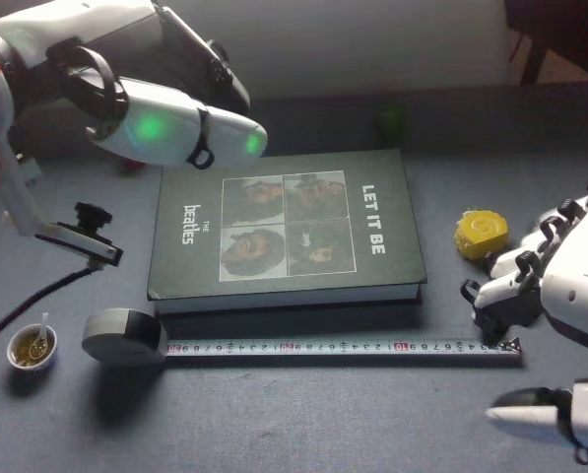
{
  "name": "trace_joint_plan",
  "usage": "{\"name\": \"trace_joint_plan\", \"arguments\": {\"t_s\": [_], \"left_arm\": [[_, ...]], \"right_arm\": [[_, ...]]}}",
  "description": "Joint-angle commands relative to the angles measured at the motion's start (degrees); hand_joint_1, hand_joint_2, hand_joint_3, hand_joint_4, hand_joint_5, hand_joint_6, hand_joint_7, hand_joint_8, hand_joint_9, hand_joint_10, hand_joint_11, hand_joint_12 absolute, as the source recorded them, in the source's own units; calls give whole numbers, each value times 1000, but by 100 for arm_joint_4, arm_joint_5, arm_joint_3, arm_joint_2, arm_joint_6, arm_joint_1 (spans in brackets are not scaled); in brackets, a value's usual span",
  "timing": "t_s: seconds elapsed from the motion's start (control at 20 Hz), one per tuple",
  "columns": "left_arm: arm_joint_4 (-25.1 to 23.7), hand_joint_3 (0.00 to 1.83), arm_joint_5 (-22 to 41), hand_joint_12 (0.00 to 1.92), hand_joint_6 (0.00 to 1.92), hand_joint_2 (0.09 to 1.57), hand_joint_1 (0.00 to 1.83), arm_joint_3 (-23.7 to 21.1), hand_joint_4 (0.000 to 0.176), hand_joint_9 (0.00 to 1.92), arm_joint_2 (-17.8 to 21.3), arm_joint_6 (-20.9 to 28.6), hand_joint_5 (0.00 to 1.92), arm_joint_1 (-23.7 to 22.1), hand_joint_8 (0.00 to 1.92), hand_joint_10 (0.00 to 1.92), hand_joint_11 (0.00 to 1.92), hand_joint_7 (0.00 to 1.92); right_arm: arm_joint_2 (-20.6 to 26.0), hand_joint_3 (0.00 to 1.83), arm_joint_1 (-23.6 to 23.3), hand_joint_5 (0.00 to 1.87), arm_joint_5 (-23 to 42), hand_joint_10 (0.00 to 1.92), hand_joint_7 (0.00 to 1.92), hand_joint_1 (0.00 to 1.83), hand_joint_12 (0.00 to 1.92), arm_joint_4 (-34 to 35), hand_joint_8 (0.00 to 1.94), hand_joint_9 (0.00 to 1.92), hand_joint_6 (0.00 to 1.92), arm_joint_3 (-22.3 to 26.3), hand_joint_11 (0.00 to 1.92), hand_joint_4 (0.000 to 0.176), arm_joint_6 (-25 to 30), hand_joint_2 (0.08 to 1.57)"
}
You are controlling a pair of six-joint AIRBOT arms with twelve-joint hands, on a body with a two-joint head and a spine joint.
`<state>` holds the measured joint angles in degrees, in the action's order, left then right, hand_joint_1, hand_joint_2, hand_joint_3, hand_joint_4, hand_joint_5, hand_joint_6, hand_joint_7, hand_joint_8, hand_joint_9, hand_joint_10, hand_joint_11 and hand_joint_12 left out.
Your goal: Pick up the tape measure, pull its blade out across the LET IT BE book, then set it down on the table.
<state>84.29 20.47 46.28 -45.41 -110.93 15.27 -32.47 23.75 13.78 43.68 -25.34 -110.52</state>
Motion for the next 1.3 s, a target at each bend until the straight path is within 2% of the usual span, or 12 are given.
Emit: {"name": "trace_joint_plan", "arguments": {"t_s": [0.0,0.1,0.15,0.2,0.25,0.3,0.45,0.65,0.7,0.75,1.0,1.25], "left_arm": [[111,6,303,1856,1775,1030,716,-142,8,809,22,-226,714,-136,1813,1850,804,778],[559,14,535,1918,1915,1098,634,-473,46,999,33,-534,915,-207,1917,1918,1040,988],[684,11,648,1921,1921,1197,565,-636,61,1131,30,-636,1128,-226,1921,1921,1211,1154],[769,11,729,1921,1921,1197,565,-719,61,1131,21,-716,1128,-234,1921,1921,1211,1154],[860,13,874,1921,1921,1234,564,-864,56,1181,-4,-738,1166,-236,1921,1921,1271,1207],[939,10,1010,1921,1921,1250,576,-989,49,1209,-29,-738,1170,-222,1921,1921,1291,1224],[906,0,1301,1921,1921,1252,706,-1268,41,1230,-69,-618,1106,-69,1921,1921,1312,1235],[285,0,1609,1921,1921,1252,707,-1542,51,1221,-178,264,1053,338,1921,1921,1296,1220],[68,0,1670,1921,1921,1246,717,-1577,105,1197,-265,521,1015,430,1921,1921,1276,1193],[34,2,1669,1921,1921,1251,718,-1585,121,1205,-340,531,1040,448,1921,1921,1278,1200],[-359,2,2165,1921,1921,1257,709,-1672,129,1250,-856,1149,1124,727,1921,1921,1313,1237],[-625,1,2333,1921,1921,1261,722,-1797,127,1251,-881,1382,1133,882,1921,1921,1327,1239]], "right_arm": [[14,0,-57,718,414,1909,859,617,1909,-90,1918,1198,1888,20,1463,0,8,1068],[14,7,-57,1000,415,1921,1246,633,1921,-90,1940,1438,1920,20,1701,0,8,1114],[14,0,-59,1255,415,1921,1442,546,1921,-90,1941,1581,1921,20,1801,100,8,1306],[14,0,-59,1255,416,1921,1442,546,1921,-90,1941,1581,1921,20,1801,100,8,1306],[14,5,-59,1287,416,1921,1460,523,1921,-90,1941,1607,1921,20,1832,161,8,1366],[14,13,-60,1313,416,1921,1475,551,1921,-90,1941,1621,1921,20,1848,173,8,1402],[13,11,-62,1321,415,1921,1493,685,1921,-91,1941,1632,1921,20,1858,176,8,1447],[13,3,-67,1254,417,1921,1461,713,1921,-91,1941,1616,1921,20,1824,176,8,1454],[13,2,-67,1243,418,1921,1453,721,1921,-91,1941,1616,1921,20,1825,176,8,1453],[13,0,-67,1235,418,1921,1438,717,1921,-92,1941,1607,1921,20,1809,176,8,1425],[13,0,-67,1256,418,1921,1395,719,1921,-92,1941,1587,1921,19,1796,176,8,1392],[11,0,-66,1260,418,1921,1399,741,1921,-93,1941,1586,1921,19,1808,176,8,1395]]}}
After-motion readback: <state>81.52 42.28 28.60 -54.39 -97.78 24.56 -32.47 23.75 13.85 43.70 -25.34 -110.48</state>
